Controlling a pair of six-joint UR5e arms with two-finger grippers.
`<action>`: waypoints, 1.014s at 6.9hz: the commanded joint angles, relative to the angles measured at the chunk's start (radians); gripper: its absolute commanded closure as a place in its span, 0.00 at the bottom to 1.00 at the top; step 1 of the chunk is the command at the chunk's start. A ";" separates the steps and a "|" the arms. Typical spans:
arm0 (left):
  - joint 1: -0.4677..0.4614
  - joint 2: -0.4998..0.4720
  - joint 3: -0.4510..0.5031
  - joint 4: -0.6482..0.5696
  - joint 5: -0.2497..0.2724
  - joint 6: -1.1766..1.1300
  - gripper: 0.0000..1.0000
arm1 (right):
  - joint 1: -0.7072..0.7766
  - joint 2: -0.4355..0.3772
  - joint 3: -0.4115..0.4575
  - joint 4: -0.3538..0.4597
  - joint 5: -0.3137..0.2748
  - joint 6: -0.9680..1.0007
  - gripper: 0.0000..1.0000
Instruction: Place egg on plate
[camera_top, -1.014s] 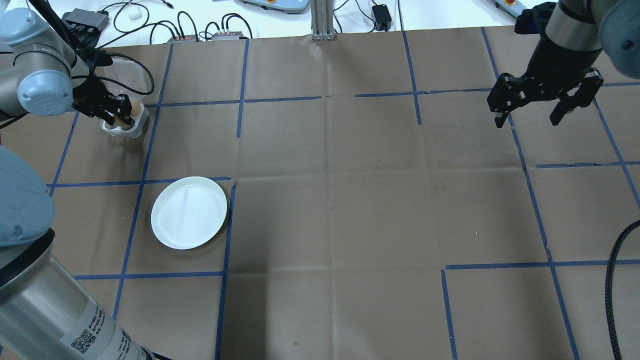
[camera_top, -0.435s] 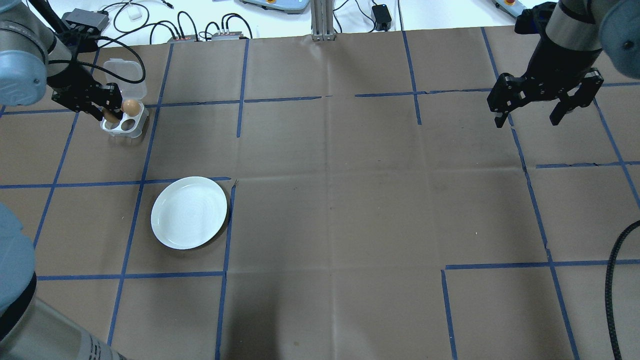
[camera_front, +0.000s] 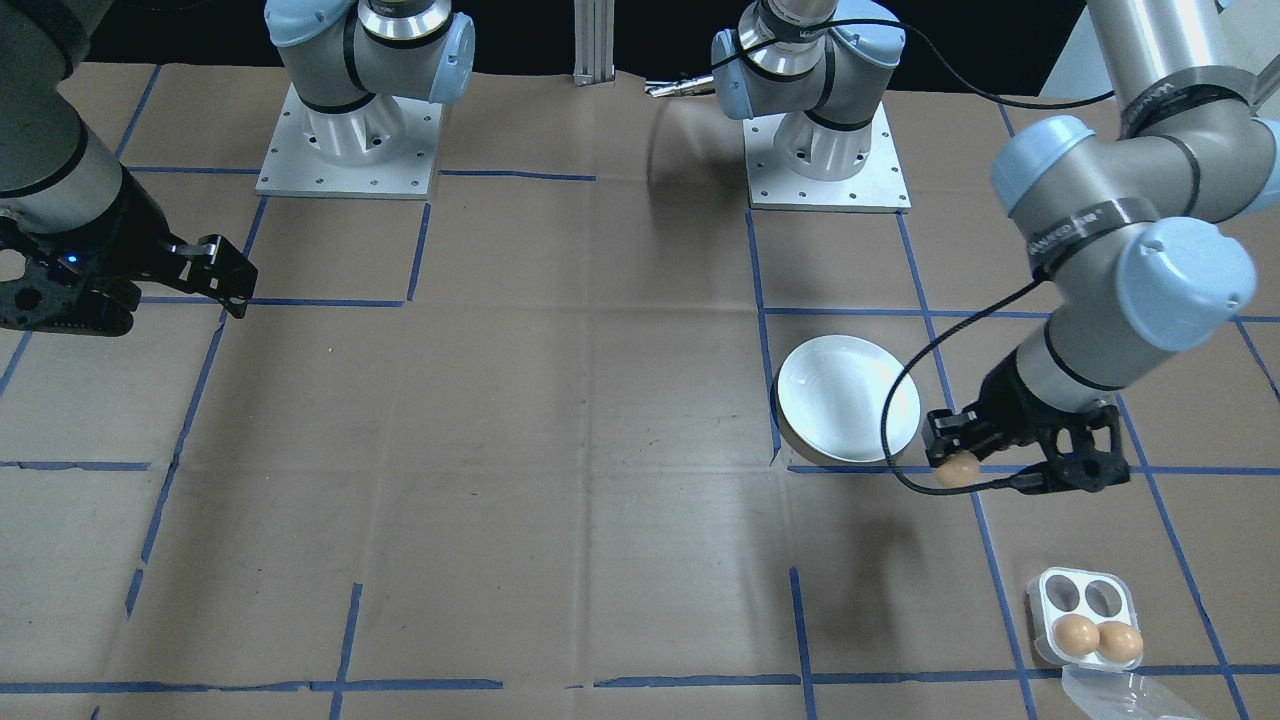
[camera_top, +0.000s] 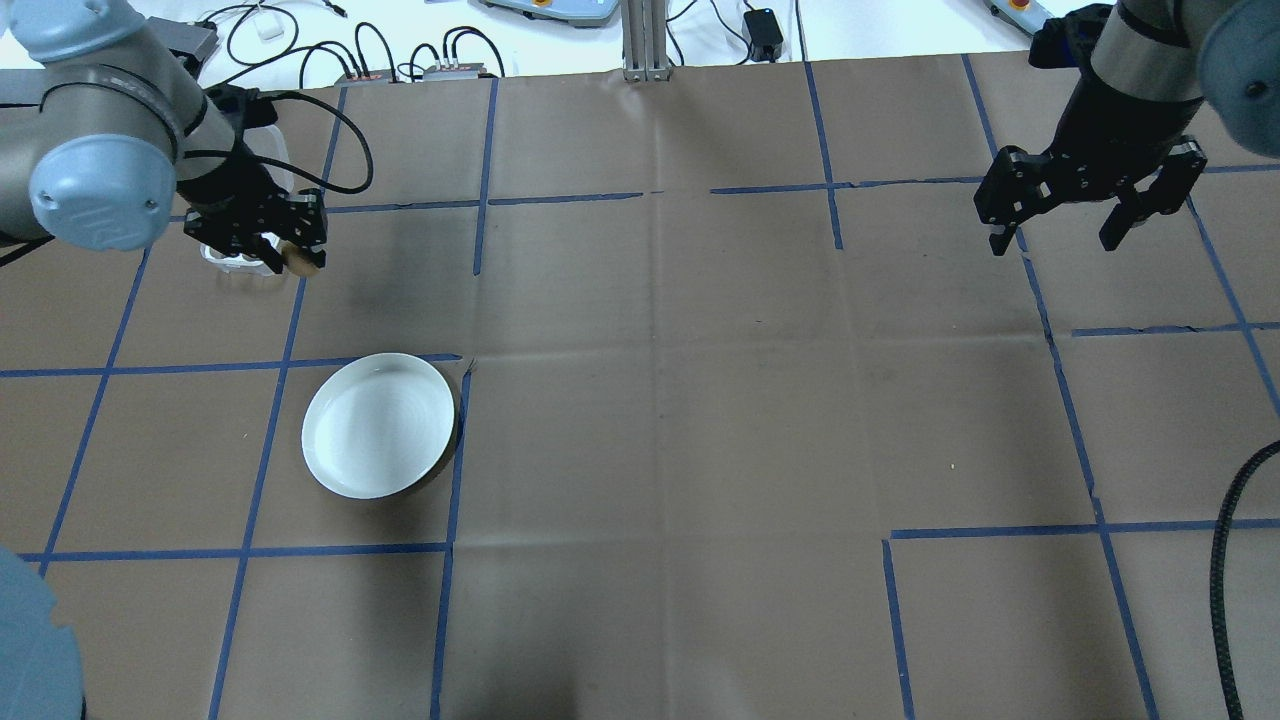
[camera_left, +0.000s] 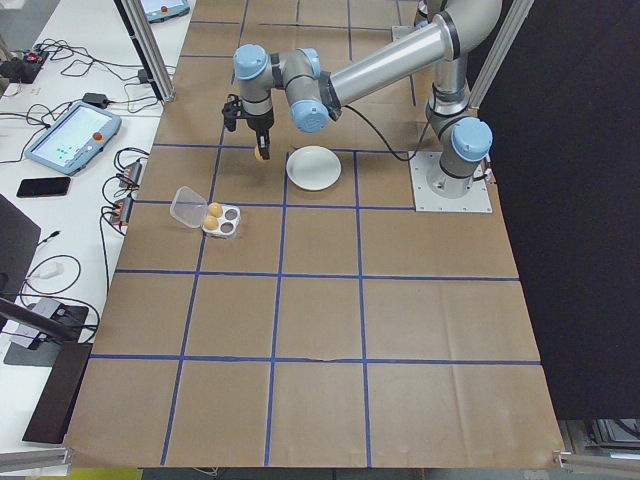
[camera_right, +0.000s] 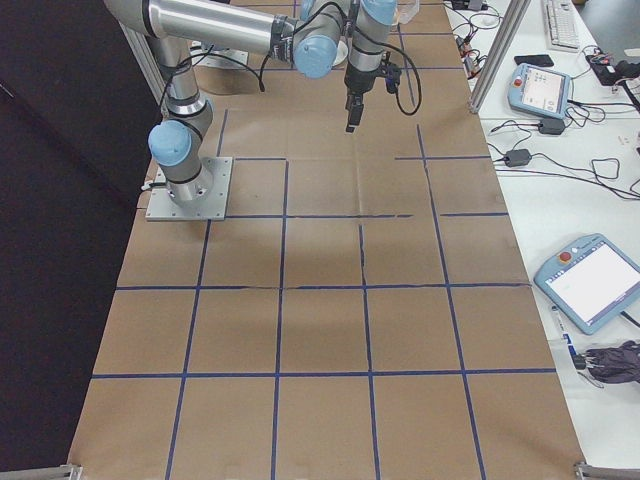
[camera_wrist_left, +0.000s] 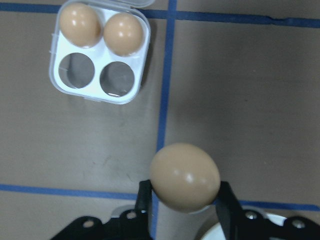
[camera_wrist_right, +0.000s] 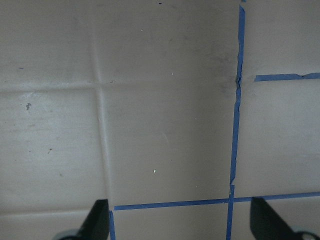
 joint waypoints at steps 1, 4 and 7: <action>-0.087 0.007 -0.089 0.006 -0.003 -0.112 1.00 | 0.000 0.000 0.000 0.000 0.000 0.000 0.00; -0.088 -0.002 -0.209 0.025 -0.009 -0.120 1.00 | 0.000 0.000 0.000 -0.002 0.000 0.000 0.00; -0.088 -0.014 -0.217 0.018 -0.015 -0.120 0.24 | 0.000 0.000 0.000 0.000 0.001 0.000 0.00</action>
